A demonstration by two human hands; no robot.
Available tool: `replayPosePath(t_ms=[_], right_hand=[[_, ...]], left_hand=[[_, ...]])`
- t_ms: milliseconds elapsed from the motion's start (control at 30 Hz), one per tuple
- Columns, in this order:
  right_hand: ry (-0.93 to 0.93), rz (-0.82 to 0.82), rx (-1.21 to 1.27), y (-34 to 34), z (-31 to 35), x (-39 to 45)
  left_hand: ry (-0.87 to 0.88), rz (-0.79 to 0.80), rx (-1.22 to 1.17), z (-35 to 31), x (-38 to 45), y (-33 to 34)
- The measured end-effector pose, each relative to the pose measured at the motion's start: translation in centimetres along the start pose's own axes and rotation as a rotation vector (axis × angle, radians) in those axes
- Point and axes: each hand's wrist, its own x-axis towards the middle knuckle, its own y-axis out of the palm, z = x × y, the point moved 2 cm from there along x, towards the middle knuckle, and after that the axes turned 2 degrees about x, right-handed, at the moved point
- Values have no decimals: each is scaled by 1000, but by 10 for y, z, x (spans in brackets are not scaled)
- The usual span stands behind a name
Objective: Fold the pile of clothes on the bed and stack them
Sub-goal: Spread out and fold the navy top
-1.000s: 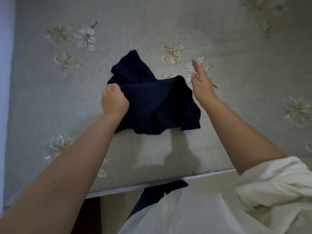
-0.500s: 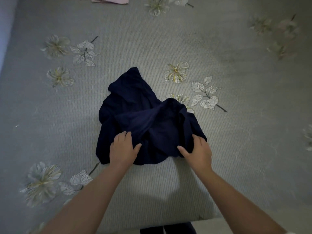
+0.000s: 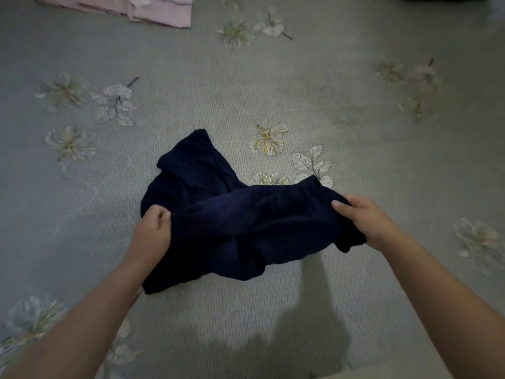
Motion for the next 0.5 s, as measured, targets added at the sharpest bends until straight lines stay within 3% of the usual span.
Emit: replayPosePath(t_ms=[133,200,300,400,500], right_hand=[[-75,210,-175,41,46,-3],[-118,245,-260,73,58,1],[-225,-4,-194,101,57,12],[-184,-147,-365,102,26,17],[-104,11,-582,99,-28,5]], left_hand=[[-177,375,670,25,-16,-29],[-304,554,878,54,-38,-35],[-456,755,1079,88,-80,-35],[-366,592,1008,90,-88,-24],[-131,363,671,72,-72,-7]])
